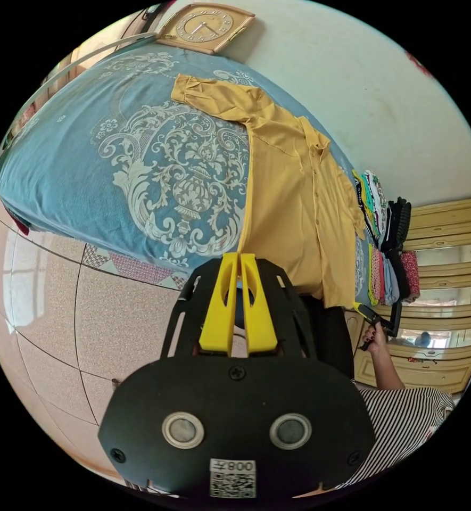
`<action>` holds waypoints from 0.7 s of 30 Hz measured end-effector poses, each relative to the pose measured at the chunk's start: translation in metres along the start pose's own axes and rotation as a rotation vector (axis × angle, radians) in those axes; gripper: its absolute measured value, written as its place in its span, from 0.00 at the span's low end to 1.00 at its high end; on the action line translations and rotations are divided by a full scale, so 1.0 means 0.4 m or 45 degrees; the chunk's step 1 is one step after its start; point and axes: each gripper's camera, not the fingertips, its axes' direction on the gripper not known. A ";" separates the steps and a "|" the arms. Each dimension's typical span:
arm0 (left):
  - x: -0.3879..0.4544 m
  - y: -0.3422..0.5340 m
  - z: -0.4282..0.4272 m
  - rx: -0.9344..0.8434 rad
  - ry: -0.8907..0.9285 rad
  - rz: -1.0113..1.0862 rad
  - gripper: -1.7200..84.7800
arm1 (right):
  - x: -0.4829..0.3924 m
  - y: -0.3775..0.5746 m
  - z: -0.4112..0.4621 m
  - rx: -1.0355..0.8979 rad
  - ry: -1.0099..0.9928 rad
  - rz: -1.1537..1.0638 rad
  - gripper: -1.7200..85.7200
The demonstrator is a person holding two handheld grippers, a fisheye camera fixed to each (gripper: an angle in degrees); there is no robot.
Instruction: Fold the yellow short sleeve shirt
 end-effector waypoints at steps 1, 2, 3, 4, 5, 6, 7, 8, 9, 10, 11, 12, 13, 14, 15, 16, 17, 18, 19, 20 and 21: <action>0.001 0.011 0.002 -0.003 -0.007 -0.004 0.03 | 0.008 0.015 -0.007 -0.001 -0.003 0.013 0.02; 0.002 0.022 0.007 -0.012 -0.008 -0.003 0.03 | 0.019 0.029 -0.010 0.003 -0.009 0.034 0.02; 0.003 0.027 0.010 -0.017 -0.014 -0.005 0.03 | 0.026 0.034 -0.011 0.006 -0.008 0.048 0.02; 0.002 0.040 0.015 -0.022 -0.031 -0.020 0.03 | 0.042 0.042 -0.008 0.010 -0.013 0.076 0.02; 0.001 0.054 0.016 -0.021 -0.038 -0.040 0.03 | 0.061 0.045 -0.003 0.007 -0.042 0.104 0.02; 0.001 0.062 0.015 -0.016 -0.041 -0.047 0.03 | 0.070 0.045 -0.001 0.008 -0.058 0.121 0.02; 0.002 0.080 0.009 0.003 -0.051 -0.068 0.03 | 0.084 0.046 -0.001 0.011 -0.081 0.152 0.02; 0.003 0.099 0.001 0.021 -0.043 -0.079 0.03 | 0.092 0.047 -0.006 0.021 -0.085 0.175 0.02; 0.003 0.108 -0.002 0.028 -0.037 -0.080 0.03 | 0.093 0.048 -0.008 0.023 -0.085 0.177 0.02; 0.003 0.128 -0.010 0.042 -0.035 -0.093 0.03 | 0.092 0.050 -0.012 0.010 -0.081 0.177 0.02; 0.004 0.148 -0.016 0.053 -0.029 -0.104 0.03 | 0.089 0.057 -0.016 0.002 -0.058 0.175 0.02; 0.006 0.158 -0.018 0.054 -0.017 -0.104 0.03 | 0.089 0.064 -0.019 0.003 -0.042 0.176 0.02; 0.011 0.178 -0.019 0.052 0.012 -0.098 0.03 | 0.094 0.080 -0.023 0.003 -0.022 0.192 0.02; 0.021 0.197 -0.019 0.052 0.034 -0.088 0.03 | 0.107 0.099 -0.027 0.004 -0.041 0.223 0.02; 0.028 0.207 -0.018 0.055 0.047 -0.076 0.03 | 0.113 0.110 -0.030 0.011 -0.060 0.236 0.02; 0.045 0.225 -0.016 0.057 0.068 -0.050 0.03 | 0.119 0.133 -0.042 0.038 -0.099 0.248 0.02; 0.067 0.239 -0.011 0.050 0.088 -0.014 0.03 | 0.114 0.153 -0.059 0.074 -0.134 0.239 0.02; 0.081 0.244 -0.008 0.047 0.098 0.011 0.03 | 0.106 0.160 -0.068 0.088 -0.148 0.222 0.02; 0.115 0.252 -0.003 0.044 0.106 0.071 0.03 | 0.079 0.168 -0.087 0.112 -0.156 0.177 0.02; 0.155 0.254 0.002 0.038 0.112 0.134 0.03 | 0.037 0.169 -0.109 0.146 -0.146 0.108 0.02; 0.176 0.252 0.005 0.032 0.117 0.166 0.03 | 0.012 0.168 -0.119 0.162 -0.140 0.068 0.02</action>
